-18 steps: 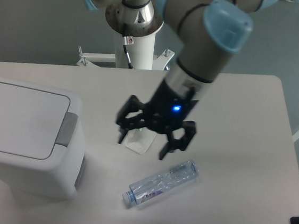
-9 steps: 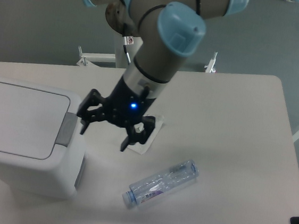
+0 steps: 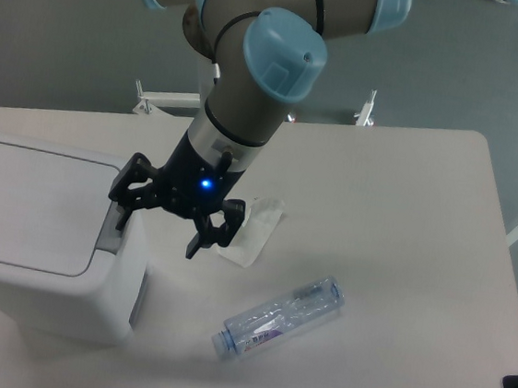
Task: Open the trash can
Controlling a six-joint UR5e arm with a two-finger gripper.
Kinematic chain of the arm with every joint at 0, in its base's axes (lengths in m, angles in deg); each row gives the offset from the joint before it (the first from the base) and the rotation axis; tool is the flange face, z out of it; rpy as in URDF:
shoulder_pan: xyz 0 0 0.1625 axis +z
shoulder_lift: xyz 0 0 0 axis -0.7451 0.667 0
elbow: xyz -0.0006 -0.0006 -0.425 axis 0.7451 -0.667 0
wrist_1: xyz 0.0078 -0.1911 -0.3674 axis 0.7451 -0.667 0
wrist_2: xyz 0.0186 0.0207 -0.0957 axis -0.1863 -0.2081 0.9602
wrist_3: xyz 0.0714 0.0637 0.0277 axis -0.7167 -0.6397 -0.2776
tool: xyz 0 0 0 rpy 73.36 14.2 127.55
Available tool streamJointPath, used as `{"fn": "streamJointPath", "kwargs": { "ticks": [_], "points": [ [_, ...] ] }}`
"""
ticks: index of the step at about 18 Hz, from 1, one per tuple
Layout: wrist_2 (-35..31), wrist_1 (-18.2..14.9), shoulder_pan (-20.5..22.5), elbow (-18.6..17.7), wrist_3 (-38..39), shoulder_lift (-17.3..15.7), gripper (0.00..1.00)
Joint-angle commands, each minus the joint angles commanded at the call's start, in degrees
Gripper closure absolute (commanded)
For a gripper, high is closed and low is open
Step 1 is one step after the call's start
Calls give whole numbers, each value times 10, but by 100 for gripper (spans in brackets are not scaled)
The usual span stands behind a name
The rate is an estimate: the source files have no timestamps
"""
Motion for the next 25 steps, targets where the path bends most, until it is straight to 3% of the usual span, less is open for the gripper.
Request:
{"fn": "streamJointPath", "kwargs": {
  "ticks": [20, 25],
  "points": [
    [-1, 0, 0, 1, 1, 4, 0],
    [0, -1, 7, 23, 0, 1, 0]
  ]
}}
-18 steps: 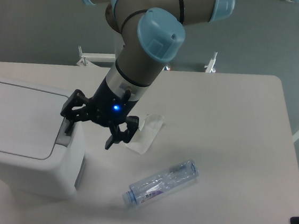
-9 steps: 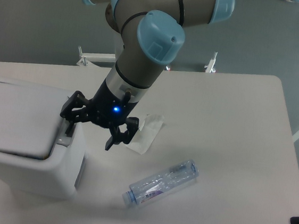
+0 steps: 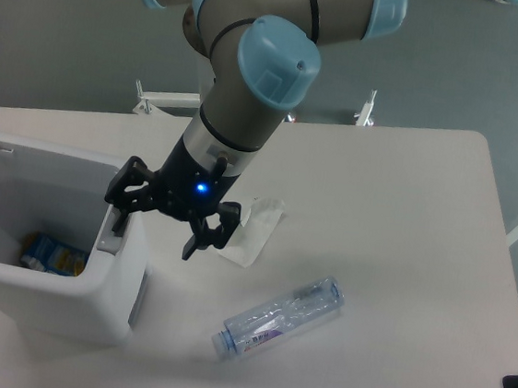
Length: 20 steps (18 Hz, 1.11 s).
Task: Open the trash can
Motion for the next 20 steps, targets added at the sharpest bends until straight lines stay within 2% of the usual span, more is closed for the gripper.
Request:
{"fn": "streamJointPath", "kwargs": {
  "ticks": [2, 4, 7, 9, 12, 18, 20],
  "points": [
    [-2, 4, 19, 13, -2, -1, 0],
    [-18, 30, 37, 15, -5, -1, 0],
    [-85, 83, 58, 7, -11, 4, 0],
    [-136, 94, 69, 2, -27, 10, 0],
    [-195, 98, 90, -3, -107, 27, 0],
    [-214, 98, 138, -25, -320, 49, 0],
    [-237, 98, 145, -32, -343, 58, 0]
  ]
}}
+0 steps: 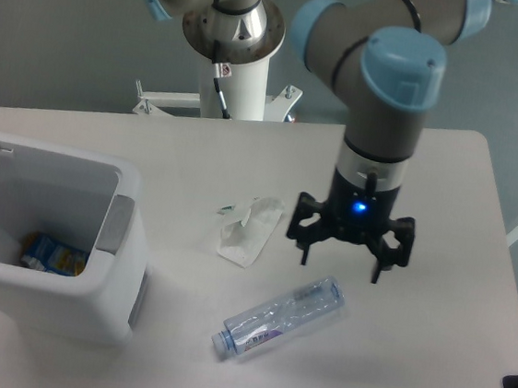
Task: Open the trash can
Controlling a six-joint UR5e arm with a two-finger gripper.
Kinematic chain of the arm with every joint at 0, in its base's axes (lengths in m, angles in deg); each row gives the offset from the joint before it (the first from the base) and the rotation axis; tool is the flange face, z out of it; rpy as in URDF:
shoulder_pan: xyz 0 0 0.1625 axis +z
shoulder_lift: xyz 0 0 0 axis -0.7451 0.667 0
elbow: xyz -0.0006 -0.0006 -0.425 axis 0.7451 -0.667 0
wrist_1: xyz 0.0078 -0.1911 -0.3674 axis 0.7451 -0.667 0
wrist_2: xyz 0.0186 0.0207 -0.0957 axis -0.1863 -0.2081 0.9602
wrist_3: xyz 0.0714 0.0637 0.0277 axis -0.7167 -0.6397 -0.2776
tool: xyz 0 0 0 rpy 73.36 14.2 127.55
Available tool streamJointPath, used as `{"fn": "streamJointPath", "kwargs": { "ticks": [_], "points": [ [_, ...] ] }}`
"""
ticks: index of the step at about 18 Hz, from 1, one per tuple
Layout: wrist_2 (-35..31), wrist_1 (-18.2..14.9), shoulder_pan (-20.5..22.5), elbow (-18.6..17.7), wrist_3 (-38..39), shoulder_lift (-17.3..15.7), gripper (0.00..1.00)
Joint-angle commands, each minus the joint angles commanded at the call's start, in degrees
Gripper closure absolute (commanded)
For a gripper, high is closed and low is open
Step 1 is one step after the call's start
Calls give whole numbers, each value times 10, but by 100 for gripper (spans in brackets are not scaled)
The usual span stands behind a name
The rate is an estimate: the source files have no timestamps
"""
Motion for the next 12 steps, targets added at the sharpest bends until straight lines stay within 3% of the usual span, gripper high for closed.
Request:
{"fn": "streamJointPath", "kwargs": {
  "ticks": [12],
  "points": [
    [-75, -2, -4, -13, -36, 13, 0]
  ]
}}
